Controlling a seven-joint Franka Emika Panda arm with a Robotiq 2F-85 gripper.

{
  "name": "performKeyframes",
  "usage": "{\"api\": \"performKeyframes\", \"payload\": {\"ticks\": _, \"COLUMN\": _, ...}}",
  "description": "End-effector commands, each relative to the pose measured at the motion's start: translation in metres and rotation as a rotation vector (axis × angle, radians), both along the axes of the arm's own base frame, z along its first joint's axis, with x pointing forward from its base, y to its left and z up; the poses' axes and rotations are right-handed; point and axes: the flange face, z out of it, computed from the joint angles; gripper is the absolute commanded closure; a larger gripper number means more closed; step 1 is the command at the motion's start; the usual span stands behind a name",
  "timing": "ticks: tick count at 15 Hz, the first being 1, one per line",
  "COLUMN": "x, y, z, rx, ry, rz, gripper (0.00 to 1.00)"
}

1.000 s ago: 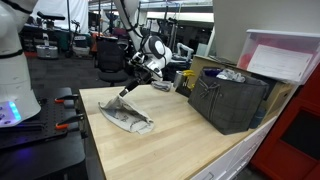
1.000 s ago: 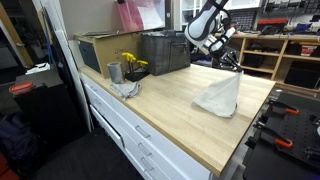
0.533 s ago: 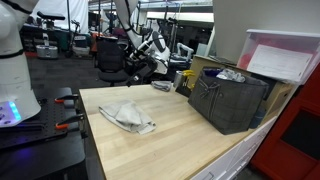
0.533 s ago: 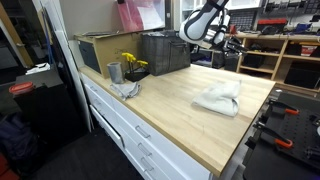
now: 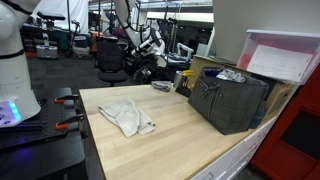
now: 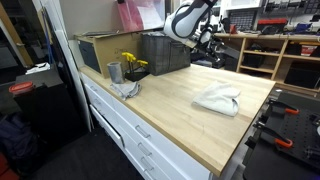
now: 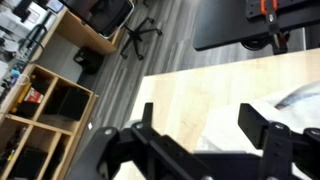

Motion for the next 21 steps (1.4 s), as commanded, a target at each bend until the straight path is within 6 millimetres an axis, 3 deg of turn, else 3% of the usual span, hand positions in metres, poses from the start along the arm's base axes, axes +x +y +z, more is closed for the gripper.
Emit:
{"api": "performKeyframes", "payload": {"ticks": 1, "x": 0.024, "y": 0.047, "z": -0.003, "rx": 0.172, "ry": -0.095, "rz": 0.063, "gripper": 0.00}}
{"api": "performKeyframes", "payload": {"ticks": 5, "x": 0.037, "y": 0.110, "z": -0.036, "rx": 0.384, "ry": -0.203, "rz": 0.136, "gripper": 0.00}}
{"api": "performKeyframes", "payload": {"ticks": 9, "x": 0.044, "y": 0.143, "z": -0.080, "rx": 0.603, "ry": -0.242, "rz": 0.227, "gripper": 0.00}}
{"api": "performKeyframes", "payload": {"ticks": 11, "x": 0.042, "y": 0.147, "z": -0.102, "rx": 0.677, "ry": -0.215, "rz": 0.263, "gripper": 0.00}}
{"api": "performKeyframes", "payload": {"ticks": 14, "x": 0.032, "y": 0.135, "z": -0.122, "rx": 0.736, "ry": -0.206, "rz": 0.243, "gripper": 0.00}}
{"api": "performKeyframes", "payload": {"ticks": 17, "x": 0.017, "y": 0.129, "z": -0.105, "rx": 0.809, "ry": -0.313, "rz": 0.224, "gripper": 0.00}}
{"api": "performKeyframes", "payload": {"ticks": 21, "x": -0.022, "y": 0.133, "z": -0.095, "rx": 0.912, "ry": -0.327, "rz": 0.312, "gripper": 0.00}}
